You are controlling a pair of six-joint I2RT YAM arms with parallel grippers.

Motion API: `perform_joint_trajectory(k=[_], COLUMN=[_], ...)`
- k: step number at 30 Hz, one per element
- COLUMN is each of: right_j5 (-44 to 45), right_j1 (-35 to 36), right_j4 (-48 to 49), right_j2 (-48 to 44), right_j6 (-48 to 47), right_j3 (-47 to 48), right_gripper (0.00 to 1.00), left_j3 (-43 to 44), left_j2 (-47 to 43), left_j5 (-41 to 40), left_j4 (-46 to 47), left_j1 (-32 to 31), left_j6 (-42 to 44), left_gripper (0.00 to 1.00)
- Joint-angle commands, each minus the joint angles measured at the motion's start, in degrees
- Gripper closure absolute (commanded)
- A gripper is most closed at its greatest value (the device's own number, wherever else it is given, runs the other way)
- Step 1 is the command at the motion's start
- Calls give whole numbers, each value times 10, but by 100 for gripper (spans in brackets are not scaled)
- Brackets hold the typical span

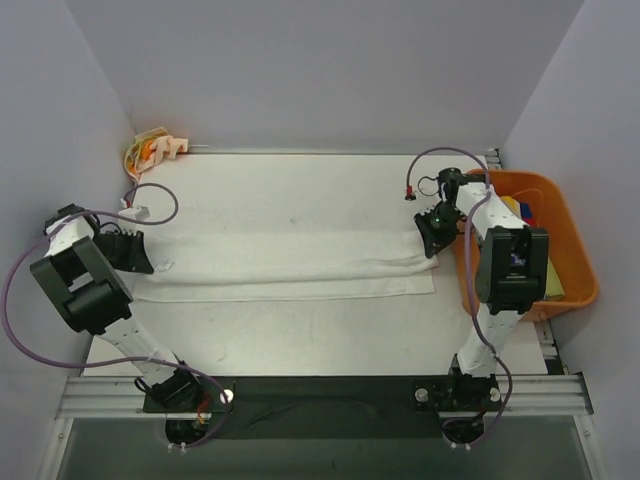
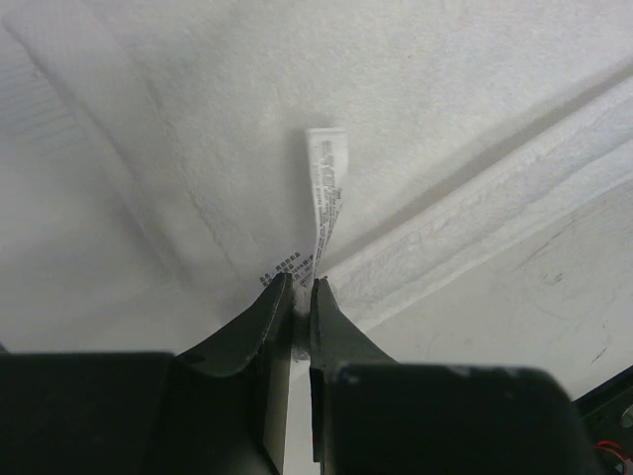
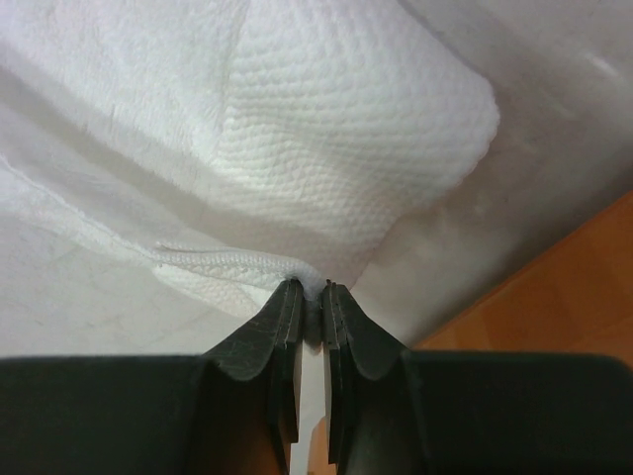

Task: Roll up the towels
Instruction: Fold the towel

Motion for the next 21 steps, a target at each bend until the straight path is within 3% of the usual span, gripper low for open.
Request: perform_joint_trajectory(k=[1,4,6,12,16,21], right_j5=[-10,-12,-7,15,-15,-48], right_j1=[-4,-4,-6,-10,-26,0], right_j4=[-24,-25,-24,-26,-44,-78], right_j2=[-56,-78,-96,-135,-149,-112], right_j6=[-34,-50,-69,-110,-88,-41], right_j3=[-24,-53,-72,-118,-89,-4], right_gripper=[95,82,73,61,62,65], left_j3=[-12,-38,-50,-22,1,14], left_j2=[-72,-93,-97,-89,-92,-84], left_j5=[37,35,32,78,108,115], left_j4=[-17,-22,-29,-108,-136,-127], left_j1=[17,25,34,73,75,33], left_j6=[61,94,115,181,194,153], left_gripper=[98,83,66,50,47,48])
